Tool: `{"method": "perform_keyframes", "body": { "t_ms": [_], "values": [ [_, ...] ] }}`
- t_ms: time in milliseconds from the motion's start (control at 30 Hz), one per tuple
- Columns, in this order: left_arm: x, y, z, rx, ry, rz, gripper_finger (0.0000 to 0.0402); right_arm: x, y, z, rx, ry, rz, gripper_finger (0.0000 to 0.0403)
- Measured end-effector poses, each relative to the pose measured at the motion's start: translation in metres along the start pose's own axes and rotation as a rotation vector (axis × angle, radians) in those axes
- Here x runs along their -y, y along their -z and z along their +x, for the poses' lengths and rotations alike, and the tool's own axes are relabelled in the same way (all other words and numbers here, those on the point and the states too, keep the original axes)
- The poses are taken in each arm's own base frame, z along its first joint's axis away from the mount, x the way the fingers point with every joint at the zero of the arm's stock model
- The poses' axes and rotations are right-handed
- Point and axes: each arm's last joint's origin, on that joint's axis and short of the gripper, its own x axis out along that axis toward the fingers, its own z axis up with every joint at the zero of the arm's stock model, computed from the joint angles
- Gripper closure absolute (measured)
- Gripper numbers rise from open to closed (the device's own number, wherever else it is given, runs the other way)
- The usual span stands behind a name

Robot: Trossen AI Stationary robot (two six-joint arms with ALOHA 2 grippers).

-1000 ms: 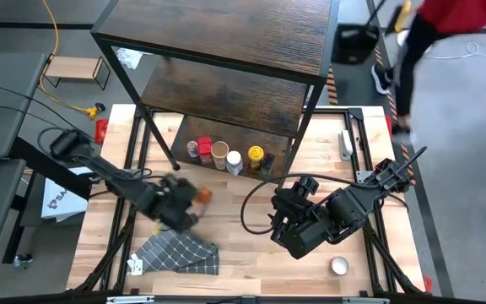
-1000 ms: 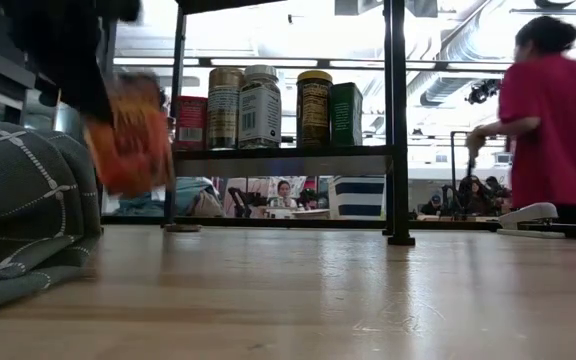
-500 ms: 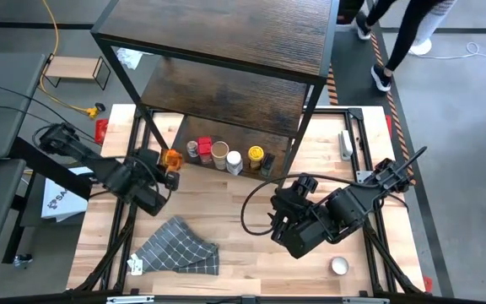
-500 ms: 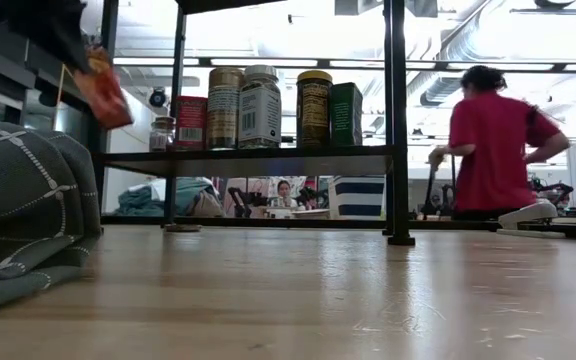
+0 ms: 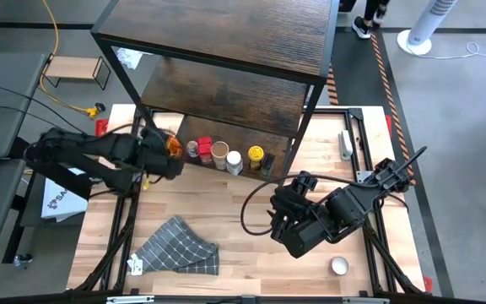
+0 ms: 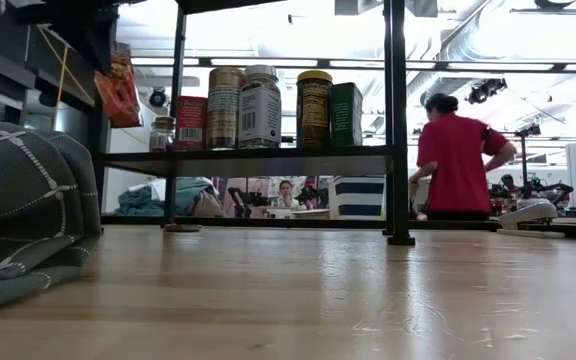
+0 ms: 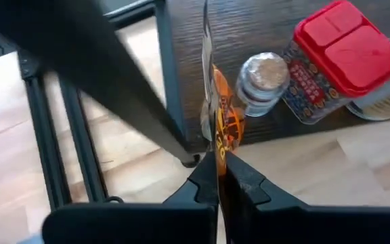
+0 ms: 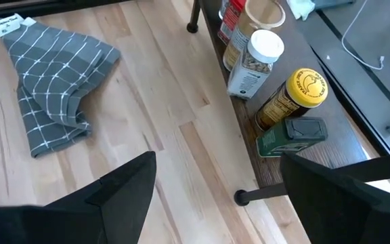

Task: Shelf spices
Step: Put the orange seasoning pack on the shelf

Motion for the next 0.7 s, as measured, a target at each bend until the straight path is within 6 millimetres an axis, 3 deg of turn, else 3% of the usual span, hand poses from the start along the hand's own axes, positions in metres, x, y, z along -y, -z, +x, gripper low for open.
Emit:
{"method": "perform_keyframes", "body": {
  "t_ms": [300, 700],
  "values": [
    [0.001, -0.028, 0.023, -0.135, 0.022, 0.097, 0.0401, 0.000, 0.000, 0.000, 0.001, 0.001, 0.000, 0.0094],
    [0.006, -0.041, 0.050, -0.218, -0.062, 0.206, 0.0401, 0.000, 0.000, 0.000, 0.004, -0.001, 0.007, 0.0094]
  ]
}}
